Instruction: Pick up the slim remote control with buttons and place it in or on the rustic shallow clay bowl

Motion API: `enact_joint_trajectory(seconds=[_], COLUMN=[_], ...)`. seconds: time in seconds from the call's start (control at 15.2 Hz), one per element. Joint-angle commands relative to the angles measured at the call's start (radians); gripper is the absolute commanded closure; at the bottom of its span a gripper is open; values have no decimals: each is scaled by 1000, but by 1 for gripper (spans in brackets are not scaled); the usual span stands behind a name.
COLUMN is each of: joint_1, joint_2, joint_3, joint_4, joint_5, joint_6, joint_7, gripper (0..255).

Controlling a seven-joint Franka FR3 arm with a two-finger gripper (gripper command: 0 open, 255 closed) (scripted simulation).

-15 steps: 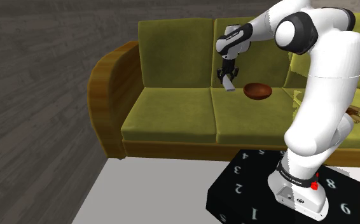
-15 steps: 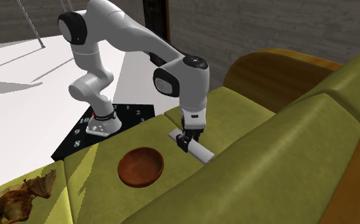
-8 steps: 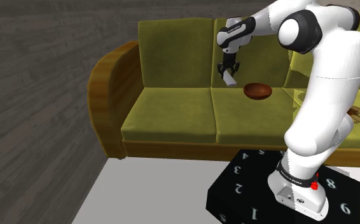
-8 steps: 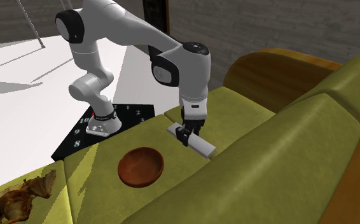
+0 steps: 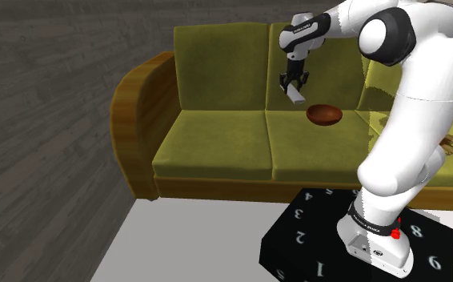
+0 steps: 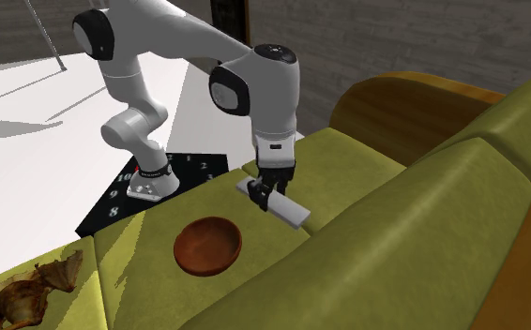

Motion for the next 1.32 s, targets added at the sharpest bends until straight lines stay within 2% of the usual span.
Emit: enact_joint_trajectory(seconds=[0.0, 0.4, 0.79, 1.25], joint_1=[-17, -74, -132, -134], joint_2=[-42, -154, -234, -210], joint_3=[-15, -70, -133, -137], joint_4=[-46, -176, -257, -327], joint_5=[-8, -35, -64, -57], joint_6=[7, 31, 40, 134], joint_7=[-31, -134, -242, -246], gripper=[255, 255, 255, 255])
